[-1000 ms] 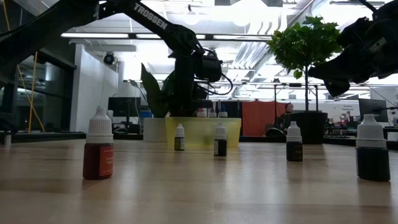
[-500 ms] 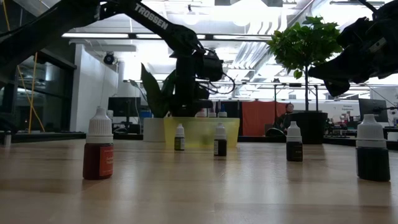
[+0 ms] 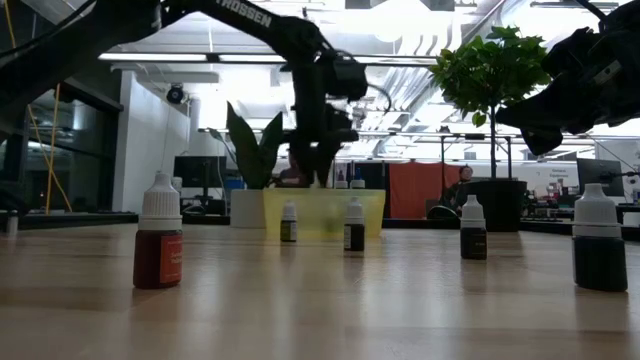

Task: Pick & Place food coloring
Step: Put the small light green food coloring bottle into the yellow bin

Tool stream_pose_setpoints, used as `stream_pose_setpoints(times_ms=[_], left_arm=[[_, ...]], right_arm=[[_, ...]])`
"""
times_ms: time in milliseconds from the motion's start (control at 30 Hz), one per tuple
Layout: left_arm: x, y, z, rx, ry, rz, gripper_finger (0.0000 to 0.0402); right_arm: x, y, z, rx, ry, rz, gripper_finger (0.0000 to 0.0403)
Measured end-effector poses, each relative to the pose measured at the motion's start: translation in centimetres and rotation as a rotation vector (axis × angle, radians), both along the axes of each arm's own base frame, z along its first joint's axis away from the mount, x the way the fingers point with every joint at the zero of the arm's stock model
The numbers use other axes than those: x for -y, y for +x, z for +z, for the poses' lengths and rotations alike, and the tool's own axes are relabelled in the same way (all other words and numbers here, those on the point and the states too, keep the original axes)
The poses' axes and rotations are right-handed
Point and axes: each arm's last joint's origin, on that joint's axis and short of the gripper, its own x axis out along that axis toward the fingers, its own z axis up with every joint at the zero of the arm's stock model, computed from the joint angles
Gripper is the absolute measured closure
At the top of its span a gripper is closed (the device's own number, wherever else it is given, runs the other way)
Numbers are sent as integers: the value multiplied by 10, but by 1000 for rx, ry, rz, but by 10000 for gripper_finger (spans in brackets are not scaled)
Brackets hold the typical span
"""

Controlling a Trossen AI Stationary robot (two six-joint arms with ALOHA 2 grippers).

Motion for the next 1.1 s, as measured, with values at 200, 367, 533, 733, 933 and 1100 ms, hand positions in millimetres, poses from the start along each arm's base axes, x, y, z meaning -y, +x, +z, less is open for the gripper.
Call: stream_pose_setpoints(times_ms=[200,367,533,733,933,1100], left_arm=[[16,13,26,65,31,-163,238],[37,21,47,102,37,-300,238],[63,21,60,57,4,-404,238],[97,10,62,-111,-70,-500,238],[127,6,61,-185,-127,-455,238],[147,9,61,-153,-149,-357,238]], right_arm=[[0,0,0,0,0,0,402],[0,0,0,0,0,0,402],[0,0,0,0,0,0,402],[0,0,0,0,0,0,402],[0,0,0,0,0,0,402],[0,0,0,0,0,0,402]])
